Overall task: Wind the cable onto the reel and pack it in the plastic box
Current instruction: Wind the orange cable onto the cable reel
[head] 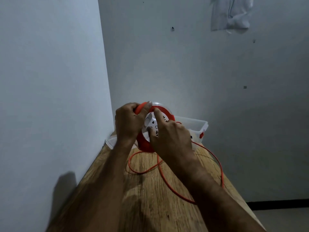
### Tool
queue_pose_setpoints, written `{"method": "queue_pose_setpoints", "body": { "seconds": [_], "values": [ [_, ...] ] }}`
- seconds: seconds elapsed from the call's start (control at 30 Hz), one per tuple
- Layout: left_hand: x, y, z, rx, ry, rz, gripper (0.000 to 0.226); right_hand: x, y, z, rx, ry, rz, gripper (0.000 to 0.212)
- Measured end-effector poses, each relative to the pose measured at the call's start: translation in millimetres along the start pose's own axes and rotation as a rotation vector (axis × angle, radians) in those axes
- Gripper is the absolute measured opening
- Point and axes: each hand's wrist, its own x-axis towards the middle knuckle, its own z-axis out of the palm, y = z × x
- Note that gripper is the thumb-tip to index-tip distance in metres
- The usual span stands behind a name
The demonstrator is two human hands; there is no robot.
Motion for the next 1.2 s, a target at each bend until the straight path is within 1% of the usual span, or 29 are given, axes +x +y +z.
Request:
{"method": "queue_pose_setpoints", "body": {
  "seconds": [0.1,0.2,0.23,0.37,0.53,0.6,0.67,0.73,0.8,0.9,1.0,1.03,1.13,1.2],
  "values": [
    [1.8,-1.1,-1.6,-0.028,0.006,-0.013,0.058,-0.5,-4.3,0.0,0.110,-0.029,0.020,0.072],
    [4.3,-1.2,-2.0,-0.029,0.002,0.011,0.058,-1.4,-3.0,3.6,0.115,-0.045,0.015,0.074],
    [4.4,-1.8,-1.2,-0.027,-0.004,0.024,0.057,-2.4,-1.1,5.4,0.127,-0.023,0.021,0.073],
    [1.1,-1.5,6.1,-0.027,-0.031,0.051,0.055,-6.1,11.0,18.5,0.173,0.152,0.057,0.065],
    [-1.9,1.5,9.7,0.016,-0.032,0.093,0.060,-10.2,14.8,29.3,0.321,0.233,0.226,0.065],
    [-2.0,1.8,8.9,0.019,-0.034,0.105,0.059,-11.9,11.9,32.3,0.420,0.269,0.305,0.065],
    [-3.1,4.4,8.9,0.016,-0.027,0.102,0.058,-13.5,8.4,34.6,0.546,0.310,0.394,0.063],
    [-4.4,8.4,10.3,0.030,-0.019,0.118,0.053,-14.1,3.1,34.2,0.691,0.346,0.548,0.064],
    [-6.8,12.2,12.5,0.073,-0.025,0.160,0.050,-14.3,-2.9,36.0,0.880,0.334,0.767,0.064],
    [-11.7,15.1,16.4,0.126,-0.061,0.204,0.052,-11.2,-10.8,35.5,1.202,0.273,1.136,0.058],
    [-16.0,13.8,20.6,0.149,-0.102,0.232,0.052,-7.7,-11.2,28.0,1.441,0.250,1.405,0.054],
    [-16.6,13.3,21.5,0.148,-0.108,0.240,0.052,-6.5,-11.4,24.3,1.511,0.232,1.451,0.055],
    [-16.1,13.4,21.5,0.125,-0.101,0.251,0.053,-5.1,-11.5,14.5,1.729,0.053,1.471,0.063],
    [-13.9,13.4,19.6,0.112,-0.084,0.248,0.054,-2.9,-10.8,6.5,1.826,0.008,1.467,0.056]
  ]
}}
